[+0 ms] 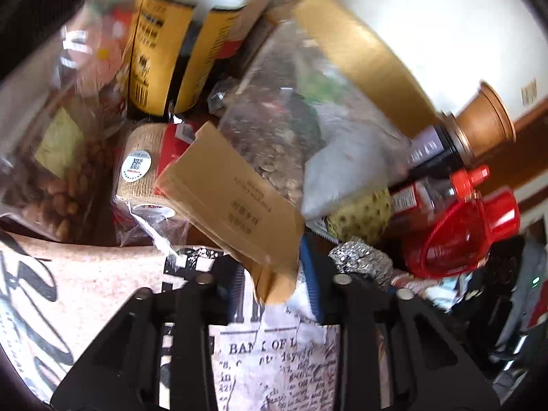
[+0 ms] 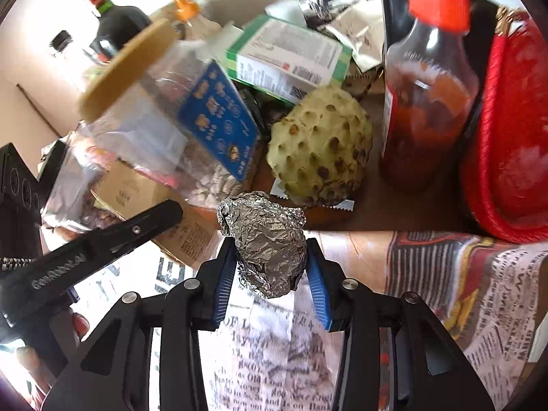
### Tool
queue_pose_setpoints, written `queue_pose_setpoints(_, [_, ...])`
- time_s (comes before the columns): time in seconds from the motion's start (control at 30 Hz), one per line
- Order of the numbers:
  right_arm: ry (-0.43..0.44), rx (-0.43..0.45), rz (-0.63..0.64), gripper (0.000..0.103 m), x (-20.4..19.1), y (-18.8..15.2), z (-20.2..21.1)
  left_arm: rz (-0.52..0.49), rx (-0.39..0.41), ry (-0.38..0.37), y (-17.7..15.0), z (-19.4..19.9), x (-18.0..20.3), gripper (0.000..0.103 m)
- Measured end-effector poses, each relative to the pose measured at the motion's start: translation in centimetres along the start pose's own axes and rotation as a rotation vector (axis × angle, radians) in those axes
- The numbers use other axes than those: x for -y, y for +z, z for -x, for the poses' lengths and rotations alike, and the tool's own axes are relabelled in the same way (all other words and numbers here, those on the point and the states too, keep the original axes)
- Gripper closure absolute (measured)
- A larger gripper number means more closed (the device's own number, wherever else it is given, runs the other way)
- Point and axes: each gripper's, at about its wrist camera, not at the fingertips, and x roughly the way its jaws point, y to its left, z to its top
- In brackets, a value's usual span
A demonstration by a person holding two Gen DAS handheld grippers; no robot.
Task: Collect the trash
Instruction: 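Grasp the brown cardboard tag with the left tool while the right tool grasps the foil ball, then lift the cardboard tag and foil ball and carry both over the bucket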
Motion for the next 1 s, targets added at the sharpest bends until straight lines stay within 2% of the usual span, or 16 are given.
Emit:
queue_pose_setpoints(0.27, [-0.012, 0.05, 0.041, 0.067, 0.2, -2.1, 5.0, -0.089, 0.036, 0.064, -2.5, 4.4, 2.9, 0.083])
queue_pose_setpoints(0.47, [-0.028, 0.142, 0.089, 0.067, 1.1, -3.6, 11.7, -0.142, 0.117, 0.109, -4.4, 9.5, 6.2, 0.083])
queue_pose_setpoints(0.6, [-0.026, 0.212, 0.106, 0.067, 2.4, -4.7, 16.5, -0.163, 0.169, 0.092, -6.6, 12.9, 9.2, 0.083])
queue_pose_setpoints(0.8, [-0.006, 0.313, 0.122, 0.067, 3.6, -7.8, 24.0, -0.22, 0.283, 0.102, -11.7, 19.2, 14.9, 0.083])
queue_pose_setpoints(1.0, [0.009, 0.392, 0.188, 0.067, 4.4, -11.9, 30.4, -0.227, 0.38, 0.101, -17.7, 24.2, 18.9, 0.083])
